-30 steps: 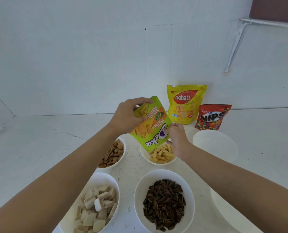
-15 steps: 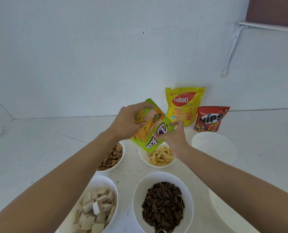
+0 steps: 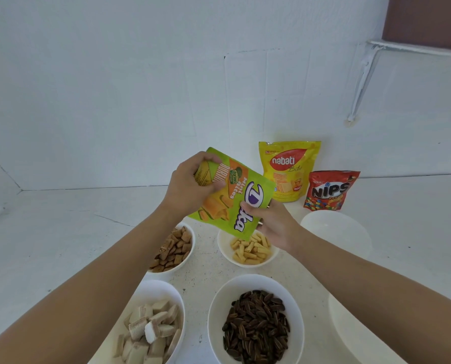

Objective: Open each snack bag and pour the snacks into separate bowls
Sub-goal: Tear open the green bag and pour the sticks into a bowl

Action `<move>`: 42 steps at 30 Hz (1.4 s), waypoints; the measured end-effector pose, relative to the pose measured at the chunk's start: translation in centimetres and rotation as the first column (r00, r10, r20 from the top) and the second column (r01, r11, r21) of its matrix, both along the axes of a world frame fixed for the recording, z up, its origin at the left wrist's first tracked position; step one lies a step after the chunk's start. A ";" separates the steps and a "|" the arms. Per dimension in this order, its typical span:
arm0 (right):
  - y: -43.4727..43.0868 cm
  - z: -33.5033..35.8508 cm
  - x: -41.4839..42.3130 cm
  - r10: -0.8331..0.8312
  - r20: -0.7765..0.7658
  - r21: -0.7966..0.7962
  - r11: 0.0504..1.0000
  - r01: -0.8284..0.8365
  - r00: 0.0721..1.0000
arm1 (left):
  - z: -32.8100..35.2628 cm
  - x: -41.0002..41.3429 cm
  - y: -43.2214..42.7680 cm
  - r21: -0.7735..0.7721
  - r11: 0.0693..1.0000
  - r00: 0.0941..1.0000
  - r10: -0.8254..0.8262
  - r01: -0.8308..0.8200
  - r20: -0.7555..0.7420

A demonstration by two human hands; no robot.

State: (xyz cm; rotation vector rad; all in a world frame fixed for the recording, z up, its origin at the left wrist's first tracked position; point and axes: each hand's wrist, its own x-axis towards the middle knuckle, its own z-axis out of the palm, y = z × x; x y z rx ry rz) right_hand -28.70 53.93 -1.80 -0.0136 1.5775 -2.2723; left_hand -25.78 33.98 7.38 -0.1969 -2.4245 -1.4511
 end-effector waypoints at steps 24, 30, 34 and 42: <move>0.6 -1.7 -3.3 -0.197 -0.284 0.238 0.934 0.268 0.938 | 0.0 -1.2 -2.3 -0.341 0.938 0.948 0.055 0.058 0.313; 0.3 1.4 -1.2 -0.264 -0.228 0.177 0.935 0.307 0.937 | -0.3 -1.4 -2.7 -0.524 0.835 0.913 0.070 0.167 0.403; 0.8 3.0 -1.5 -0.320 -0.099 0.056 0.944 0.326 0.942 | 0.0 -1.0 -2.6 -0.468 0.860 0.907 0.015 0.203 0.421; -1.2 5.1 -1.1 -0.168 -0.413 0.165 0.953 0.255 0.895 | 1.0 -0.3 -0.9 -0.381 0.908 0.929 -0.022 0.173 0.370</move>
